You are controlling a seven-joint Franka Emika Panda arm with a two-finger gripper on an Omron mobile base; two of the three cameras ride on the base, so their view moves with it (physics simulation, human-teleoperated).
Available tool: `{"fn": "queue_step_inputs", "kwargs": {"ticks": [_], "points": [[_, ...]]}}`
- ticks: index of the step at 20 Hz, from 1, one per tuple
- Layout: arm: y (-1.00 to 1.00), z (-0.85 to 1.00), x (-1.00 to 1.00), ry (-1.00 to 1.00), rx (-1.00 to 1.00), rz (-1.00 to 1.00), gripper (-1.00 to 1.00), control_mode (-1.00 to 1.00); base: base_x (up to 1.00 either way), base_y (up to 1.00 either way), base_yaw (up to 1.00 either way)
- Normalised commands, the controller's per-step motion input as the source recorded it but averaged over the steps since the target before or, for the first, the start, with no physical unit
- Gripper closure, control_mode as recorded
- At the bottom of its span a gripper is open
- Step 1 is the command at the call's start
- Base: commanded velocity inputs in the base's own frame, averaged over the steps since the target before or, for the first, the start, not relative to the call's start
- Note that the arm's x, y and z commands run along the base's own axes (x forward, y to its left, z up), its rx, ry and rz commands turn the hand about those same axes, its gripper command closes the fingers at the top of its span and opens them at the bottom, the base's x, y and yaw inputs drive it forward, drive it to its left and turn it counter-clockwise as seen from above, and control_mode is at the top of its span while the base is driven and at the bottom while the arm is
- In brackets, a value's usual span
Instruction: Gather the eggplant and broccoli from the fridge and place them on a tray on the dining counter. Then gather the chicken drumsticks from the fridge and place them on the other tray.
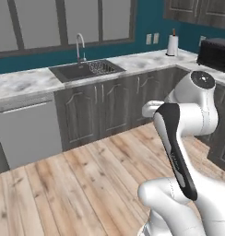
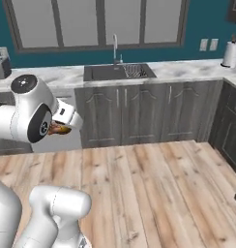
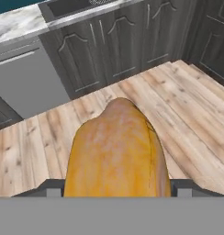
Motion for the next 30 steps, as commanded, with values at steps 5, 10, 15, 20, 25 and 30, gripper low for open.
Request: {"fn": "queue_step_inputs", "kwargs": {"ticks": [5,10,15,20,25,30], "points": [[0.0,0.0,0.0,0.0,0.0,0.0,1.0,1.0,-0.02,0.4,0.43],[0.0,0.0,0.0,0.0,0.0,0.0,1.0,1.0,0.0,0.38,0.43],[0.0,0.0,0.0,0.0,0.0,0.0,1.0,1.0,0.29,0.22,0.41],[0.0,0.0,0.0,0.0,0.0,0.0,1.0,1.0,0.43,0.1,0.39],[0.0,0.0,0.0,0.0,0.0,0.0,1.0,1.0,-0.22,0.31,0.42],[0.0,0.0,0.0,0.0,0.0,0.0,1.0,1.0,-0.54,0.59,0.45]]}}
